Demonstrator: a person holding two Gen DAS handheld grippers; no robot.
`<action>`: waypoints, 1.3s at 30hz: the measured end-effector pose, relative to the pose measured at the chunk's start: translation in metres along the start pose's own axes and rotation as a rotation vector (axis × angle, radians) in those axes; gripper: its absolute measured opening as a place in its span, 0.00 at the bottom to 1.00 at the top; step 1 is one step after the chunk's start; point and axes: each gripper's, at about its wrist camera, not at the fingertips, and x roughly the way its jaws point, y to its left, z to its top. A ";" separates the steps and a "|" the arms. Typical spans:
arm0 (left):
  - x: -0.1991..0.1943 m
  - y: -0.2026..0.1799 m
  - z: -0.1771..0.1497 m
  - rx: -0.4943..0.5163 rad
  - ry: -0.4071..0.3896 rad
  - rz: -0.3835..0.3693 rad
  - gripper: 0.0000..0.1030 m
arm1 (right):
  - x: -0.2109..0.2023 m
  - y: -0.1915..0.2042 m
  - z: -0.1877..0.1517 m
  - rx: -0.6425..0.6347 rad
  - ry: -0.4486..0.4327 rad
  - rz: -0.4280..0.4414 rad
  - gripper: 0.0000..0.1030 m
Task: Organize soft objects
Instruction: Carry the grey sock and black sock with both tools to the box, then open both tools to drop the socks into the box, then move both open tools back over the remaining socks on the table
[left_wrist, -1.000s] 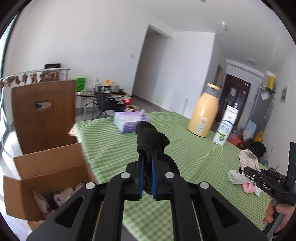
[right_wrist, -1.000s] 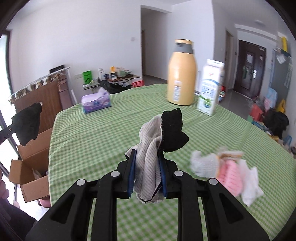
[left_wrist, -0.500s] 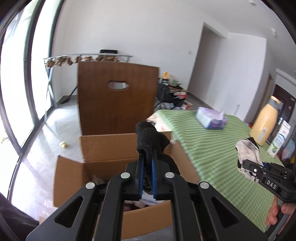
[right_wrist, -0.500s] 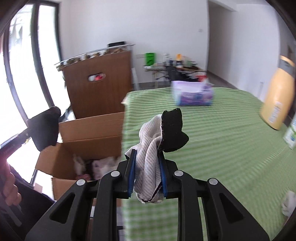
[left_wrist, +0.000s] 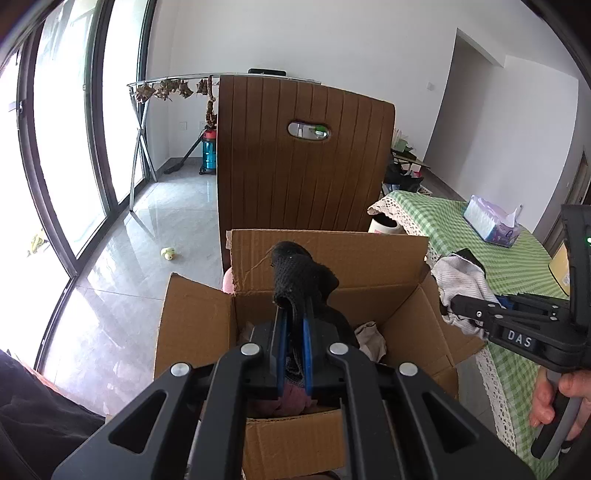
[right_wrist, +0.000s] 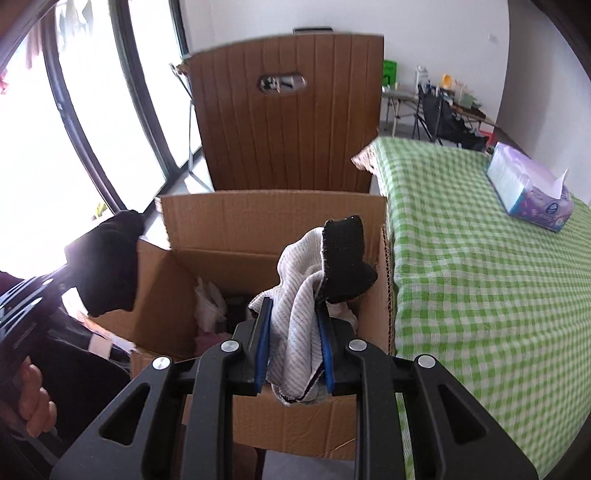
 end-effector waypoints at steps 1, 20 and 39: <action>0.003 -0.001 0.000 0.000 0.006 0.000 0.04 | 0.007 -0.002 0.003 0.005 0.023 -0.015 0.22; 0.052 -0.009 -0.006 -0.052 0.123 -0.026 0.19 | 0.006 -0.025 0.003 0.045 -0.009 -0.039 0.51; 0.013 -0.014 0.002 -0.053 0.074 -0.045 0.31 | -0.031 -0.004 -0.015 0.044 -0.041 -0.005 0.52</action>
